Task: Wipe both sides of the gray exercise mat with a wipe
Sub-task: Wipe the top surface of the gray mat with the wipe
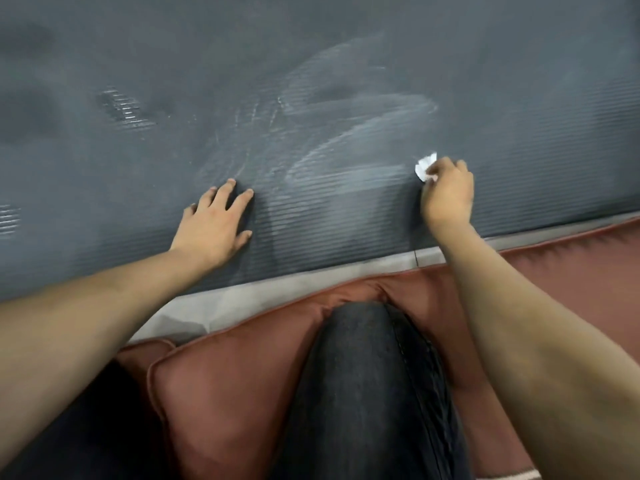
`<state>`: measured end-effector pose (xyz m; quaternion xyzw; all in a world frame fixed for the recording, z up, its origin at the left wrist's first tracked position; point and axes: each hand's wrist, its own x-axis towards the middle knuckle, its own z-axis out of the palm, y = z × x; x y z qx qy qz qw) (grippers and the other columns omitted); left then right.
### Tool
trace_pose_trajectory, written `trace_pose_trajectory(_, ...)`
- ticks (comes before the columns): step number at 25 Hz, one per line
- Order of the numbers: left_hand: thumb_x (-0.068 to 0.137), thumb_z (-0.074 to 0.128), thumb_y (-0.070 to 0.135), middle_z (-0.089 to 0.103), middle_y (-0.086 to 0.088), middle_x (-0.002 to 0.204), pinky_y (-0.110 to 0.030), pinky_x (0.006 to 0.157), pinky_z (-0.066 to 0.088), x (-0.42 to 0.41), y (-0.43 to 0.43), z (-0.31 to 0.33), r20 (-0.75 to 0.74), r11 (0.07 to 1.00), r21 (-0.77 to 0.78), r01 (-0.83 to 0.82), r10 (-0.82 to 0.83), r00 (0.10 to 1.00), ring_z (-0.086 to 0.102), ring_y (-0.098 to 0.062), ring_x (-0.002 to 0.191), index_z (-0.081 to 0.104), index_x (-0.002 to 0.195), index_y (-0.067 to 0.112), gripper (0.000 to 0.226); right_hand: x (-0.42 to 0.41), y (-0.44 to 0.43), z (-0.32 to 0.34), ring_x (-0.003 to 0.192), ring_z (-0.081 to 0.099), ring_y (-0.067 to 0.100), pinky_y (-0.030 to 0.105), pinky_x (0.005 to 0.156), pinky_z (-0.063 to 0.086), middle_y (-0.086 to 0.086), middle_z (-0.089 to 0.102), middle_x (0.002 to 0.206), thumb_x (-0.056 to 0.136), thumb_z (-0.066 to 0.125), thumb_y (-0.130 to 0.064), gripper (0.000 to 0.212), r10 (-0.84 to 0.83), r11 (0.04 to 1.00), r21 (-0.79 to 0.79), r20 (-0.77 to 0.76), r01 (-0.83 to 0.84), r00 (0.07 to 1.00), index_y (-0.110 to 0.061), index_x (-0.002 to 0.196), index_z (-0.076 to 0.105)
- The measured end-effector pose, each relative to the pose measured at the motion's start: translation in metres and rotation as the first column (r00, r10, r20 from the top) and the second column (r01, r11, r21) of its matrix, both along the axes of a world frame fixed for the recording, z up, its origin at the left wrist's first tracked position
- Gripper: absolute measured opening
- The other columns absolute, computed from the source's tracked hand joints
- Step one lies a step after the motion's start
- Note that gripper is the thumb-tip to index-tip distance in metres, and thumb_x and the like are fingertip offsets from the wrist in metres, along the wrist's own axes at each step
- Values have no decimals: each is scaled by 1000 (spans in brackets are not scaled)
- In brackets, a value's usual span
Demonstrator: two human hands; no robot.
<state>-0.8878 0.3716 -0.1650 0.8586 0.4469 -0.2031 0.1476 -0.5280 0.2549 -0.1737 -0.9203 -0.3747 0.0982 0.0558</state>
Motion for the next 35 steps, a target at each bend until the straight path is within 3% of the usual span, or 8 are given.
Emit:
trace_pose_trajectory(5, 98, 60, 39, 9, -7, 168, -59, 112, 34, 0, -14, 1, 0, 997, -24, -70, 70, 998, 17, -35, 152, 19, 159, 25, 74, -146, 32, 8, 106, 55, 35, 39, 84, 46, 15, 53, 118, 93, 49, -9, 20, 309, 943, -81, -138, -322, 941, -11, 112, 56)
trace_pose_trajectory(9, 98, 62, 33, 8, -8, 168, -58, 113, 33, -3, -13, 3, 22, 995, -65, -76, 78, 997, 15, -34, 153, 20, 160, 24, 76, -224, 30, 19, 110, 52, 36, 43, 87, 47, 14, 48, 121, 91, 52, -7, 25, 695, 662, -72, -315, -746, 647, -11, 116, 55)
trace_pose_trajectory(12, 98, 62, 34, 7, -6, 168, -58, 114, 36, -19, -13, 8, 26, 994, -91, -68, 70, 997, 15, -34, 152, 20, 160, 26, 75, -154, 28, 15, 108, 55, 38, 42, 88, 46, 17, 51, 116, 89, 48, -4, 24, 600, 766, -107, -233, -634, 765, -9, 111, 57)
trace_pose_trajectory(15, 99, 59, 36, 4, -4, 169, -54, 114, 36, -35, -13, 10, -7, 996, -78, -41, 41, 999, 15, -32, 153, 16, 160, 30, 75, -55, -9, 8, 105, 53, 45, 46, 88, 47, 23, 50, 115, 88, 48, -4, 25, 171, 968, -179, -32, -174, 985, -6, 112, 55)
trace_pose_trajectory(18, 100, 55, 38, 6, -3, 168, -53, 112, 36, -40, -10, 10, -16, 999, -34, -42, 41, 999, 19, -31, 151, 16, 159, 31, 71, -56, -14, 2, 105, 50, 49, 50, 89, 46, 27, 46, 117, 92, 44, -6, 22, -50, 985, -166, -7, 48, 999, -3, 112, 50)
trace_pose_trajectory(22, 99, 53, 36, 10, -5, 166, -52, 111, 35, -40, 3, 7, 5, 996, 23, -82, 82, 997, 25, -32, 146, 20, 157, 27, 67, -159, 37, -3, 107, 49, 41, 45, 84, 45, 19, 45, 119, 93, 41, -5, 22, 200, 971, -118, -81, -209, 976, -8, 114, 48)
trace_pose_trajectory(26, 98, 51, 32, 11, -6, 166, -50, 111, 33, -63, 33, 7, -2, 992, 71, -108, 109, 994, 25, -32, 146, 21, 157, 26, 66, -245, 89, 0, 101, 51, 35, 38, 84, 41, 14, 50, 111, 86, 52, -6, 25, 612, 789, 87, -198, -608, 765, -10, 110, 54)
trace_pose_trajectory(35, 98, 47, 32, 14, -5, 165, -50, 117, 29, -144, 146, -2, 43, 964, 180, -194, 190, 981, 20, -30, 150, 22, 155, 25, 62, -275, 251, -21, 84, 46, 31, 37, 79, 41, 13, 51, 97, 84, 58, -2, 18, 544, 763, 416, -1, -494, 839, -8, 101, 58)
